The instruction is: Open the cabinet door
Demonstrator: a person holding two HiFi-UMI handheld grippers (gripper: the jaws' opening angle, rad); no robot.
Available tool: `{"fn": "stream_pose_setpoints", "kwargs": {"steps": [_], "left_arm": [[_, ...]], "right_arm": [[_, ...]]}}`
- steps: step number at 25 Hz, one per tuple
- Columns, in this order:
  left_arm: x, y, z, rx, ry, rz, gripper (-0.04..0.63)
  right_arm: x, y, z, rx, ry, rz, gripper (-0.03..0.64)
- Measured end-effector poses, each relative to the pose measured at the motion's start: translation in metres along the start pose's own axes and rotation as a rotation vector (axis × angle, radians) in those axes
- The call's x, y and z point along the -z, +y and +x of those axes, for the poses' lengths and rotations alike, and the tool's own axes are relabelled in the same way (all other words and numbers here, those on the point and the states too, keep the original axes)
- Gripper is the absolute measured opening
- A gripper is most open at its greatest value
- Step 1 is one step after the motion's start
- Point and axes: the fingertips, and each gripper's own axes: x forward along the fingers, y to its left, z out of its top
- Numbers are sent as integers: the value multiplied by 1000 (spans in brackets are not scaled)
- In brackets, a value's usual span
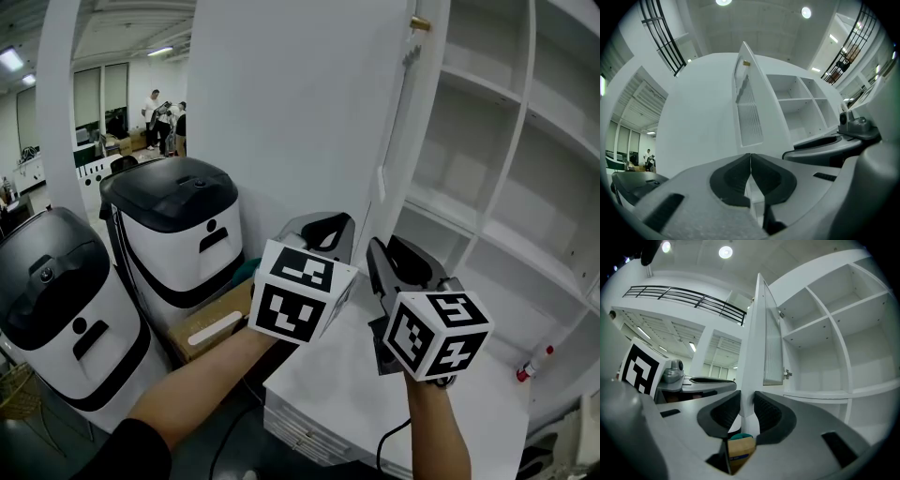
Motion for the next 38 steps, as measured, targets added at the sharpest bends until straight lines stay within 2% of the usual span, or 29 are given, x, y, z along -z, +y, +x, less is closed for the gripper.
{"fn": "stream_pose_setpoints", "kwargs": {"steps": [26, 38], "left_arm": [[30, 81, -42, -38, 10, -53, 15], [24, 92, -55, -34, -13, -52, 15]], "right_arm": [[-2, 70, 72, 8, -47, -36, 107], [-2, 79, 87, -4, -47, -35, 107]]}}
